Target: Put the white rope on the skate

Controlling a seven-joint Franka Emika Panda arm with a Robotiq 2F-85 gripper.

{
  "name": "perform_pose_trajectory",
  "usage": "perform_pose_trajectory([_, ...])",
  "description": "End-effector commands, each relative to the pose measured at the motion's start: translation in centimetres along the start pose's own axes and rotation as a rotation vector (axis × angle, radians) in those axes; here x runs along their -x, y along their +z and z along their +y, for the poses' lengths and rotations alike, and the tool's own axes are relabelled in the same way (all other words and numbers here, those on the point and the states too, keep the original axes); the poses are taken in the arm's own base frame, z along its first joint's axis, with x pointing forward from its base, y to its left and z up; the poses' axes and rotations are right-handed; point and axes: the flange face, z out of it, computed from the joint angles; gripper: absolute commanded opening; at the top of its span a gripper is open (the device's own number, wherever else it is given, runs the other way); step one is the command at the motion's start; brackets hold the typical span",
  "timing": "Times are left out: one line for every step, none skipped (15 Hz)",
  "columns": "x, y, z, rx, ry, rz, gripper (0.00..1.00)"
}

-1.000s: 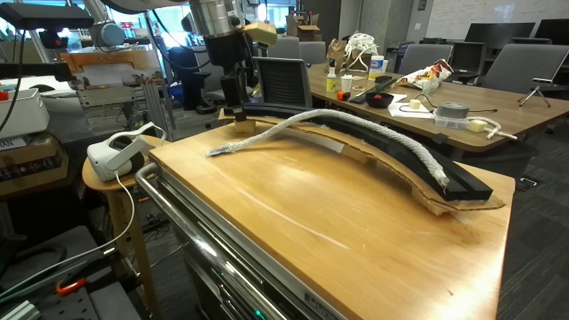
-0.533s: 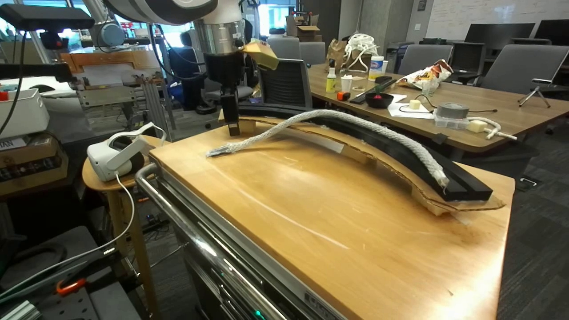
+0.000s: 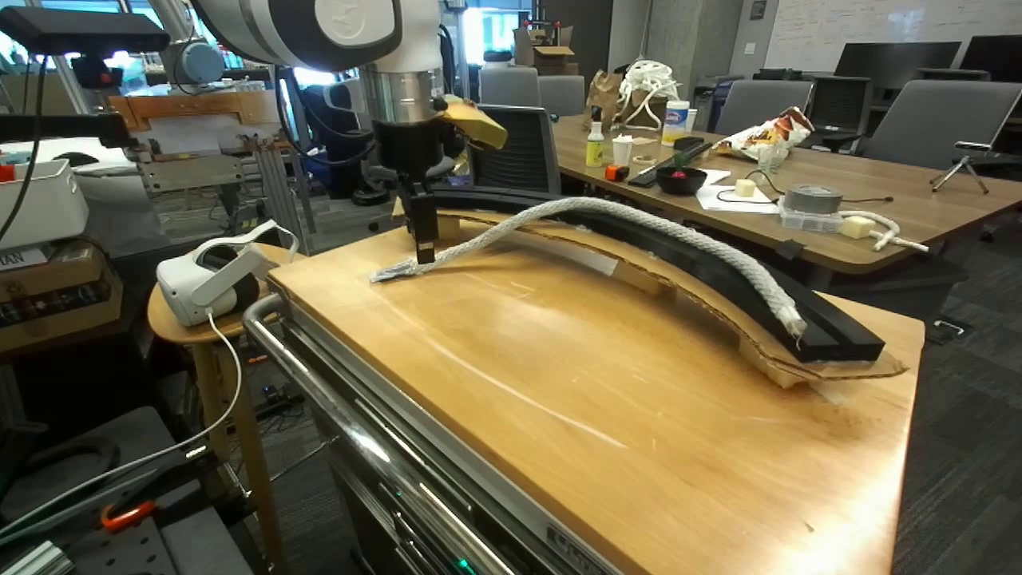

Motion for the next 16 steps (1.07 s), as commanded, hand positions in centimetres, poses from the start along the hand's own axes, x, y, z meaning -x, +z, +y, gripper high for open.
perform_pose_trajectory([0.7,0.5,1.2,-0.006,-0.060,0.026,0.87])
perform_pose_trajectory([0.7,0.8,1.5,-0.011,-0.070,0.032,0.88])
perform_pose_trajectory([0.7,1.1,1.8,-0.017,-0.079,0.039,0.86])
perform_pose_trajectory([0.7,1.3,2.2,-0.024,-0.087,0.049,0.81])
perform_pose_trajectory([0.8,1.6,2.5,-0.032,-0.094,0.053,0.78])
perform_pose_trajectory([0.9,1.9,2.8,-0.042,-0.096,0.059,0.74])
perform_pose_trajectory([1.0,2.2,3.0,-0.051,-0.097,0.064,0.69])
perform_pose_trajectory([1.2,2.4,3.2,-0.059,-0.102,0.068,0.70])
perform_pose_trajectory([1.3,2.7,3.3,-0.069,-0.108,0.074,0.63])
perform_pose_trajectory([1.4,2.9,3.4,-0.075,-0.113,0.078,0.63])
perform_pose_trajectory([1.6,3.2,3.5,-0.083,-0.117,0.082,0.59])
perform_pose_trajectory([1.7,3.4,3.6,-0.091,-0.120,0.087,0.49])
perform_pose_trajectory([1.8,3.6,3.6,-0.099,-0.118,0.089,0.42])
perform_pose_trajectory([1.9,3.8,3.5,-0.106,-0.122,0.090,0.32])
perform_pose_trajectory([2.1,3.9,3.5,-0.112,-0.123,0.094,0.23])
perform_pose_trajectory([2.2,4.0,3.4,-0.116,-0.124,0.095,0.15])
